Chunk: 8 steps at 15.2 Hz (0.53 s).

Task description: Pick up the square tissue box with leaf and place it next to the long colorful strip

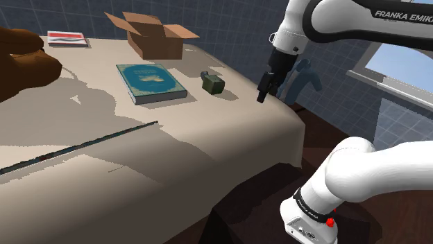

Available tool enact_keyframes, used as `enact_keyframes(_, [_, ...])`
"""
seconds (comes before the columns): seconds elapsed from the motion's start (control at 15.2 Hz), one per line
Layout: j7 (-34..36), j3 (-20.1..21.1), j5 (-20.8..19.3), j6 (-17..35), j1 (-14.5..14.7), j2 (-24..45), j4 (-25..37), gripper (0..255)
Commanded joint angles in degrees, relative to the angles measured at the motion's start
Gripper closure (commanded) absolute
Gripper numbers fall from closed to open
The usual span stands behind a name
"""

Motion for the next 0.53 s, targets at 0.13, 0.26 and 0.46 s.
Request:
enact_keyframes(0.13, [-0.1, -0.2, -0.6, 2.8, -0.5, 4.4, 1.8, 0])
enact_keyframes(0.26, [-0.1, -0.3, -1.2, 5.3, -1.0, 8.8, 4.0, 0])
enact_keyframes(0.46, [0.0, -0.5, -2.1, 8.6, -1.7, 15.4, 7.7, 0])
